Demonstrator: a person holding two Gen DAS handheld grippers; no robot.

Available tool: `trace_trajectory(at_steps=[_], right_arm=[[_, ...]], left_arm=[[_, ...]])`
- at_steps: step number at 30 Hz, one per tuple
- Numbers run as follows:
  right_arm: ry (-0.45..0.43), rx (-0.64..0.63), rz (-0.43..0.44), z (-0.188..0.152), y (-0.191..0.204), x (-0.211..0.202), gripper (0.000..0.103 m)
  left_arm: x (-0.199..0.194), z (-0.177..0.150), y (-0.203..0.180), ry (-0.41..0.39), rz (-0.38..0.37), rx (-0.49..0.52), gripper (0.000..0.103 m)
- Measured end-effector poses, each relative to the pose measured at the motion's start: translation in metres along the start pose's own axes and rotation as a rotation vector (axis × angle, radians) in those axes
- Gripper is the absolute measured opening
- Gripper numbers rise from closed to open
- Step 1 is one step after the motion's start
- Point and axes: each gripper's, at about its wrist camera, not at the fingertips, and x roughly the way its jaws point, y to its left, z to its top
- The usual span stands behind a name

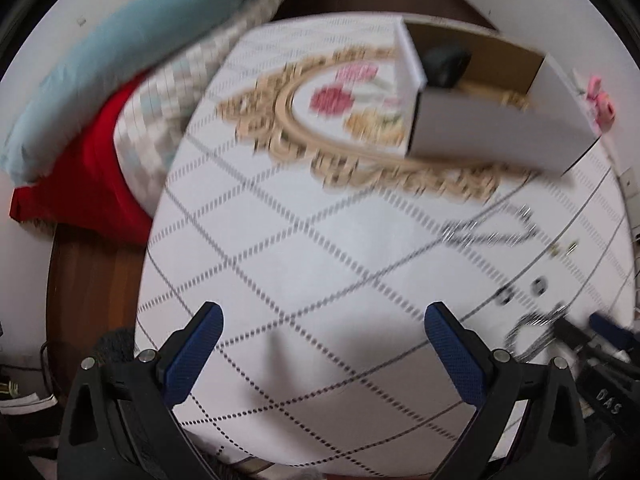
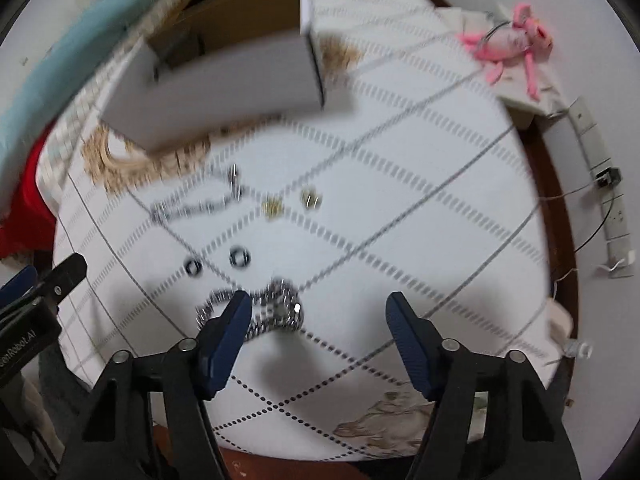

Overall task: Organize jewelry
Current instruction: 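Lower the right gripper onto the silver chain bracelet and grasp it, then grasp the thin silver chain with the left gripper while the right lifts its chain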

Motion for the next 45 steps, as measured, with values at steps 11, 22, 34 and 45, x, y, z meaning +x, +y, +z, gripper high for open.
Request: trace_trajectory(at_steps=[11, 22, 34, 45], right_arm=[[-0.098, -0.114, -0.100, -0.022, 0.024, 0.004, 0.008], [-0.158, 0.052, -0.100, 0.006, -0.041, -0.015, 0.008], [-0.148, 0.169, -0.071, 0.025, -0.074, -0.001, 0.008], [-0.139, 0.196, -0.051, 0.028, -0.074, 0.000, 0.008]], left_arm=[[0.012, -0.004, -0.015, 0.010, -0.060, 0.050, 0.102], [0.011, 0.033, -0.068, -0.023, -0.195, 0.213, 0.101], [0.018, 0.045, -0.140, -0.035, -0.200, 0.303, 0.090], [0.017, 0.064, -0.104, -0.016, -0.386, 0.173, 0.004]])
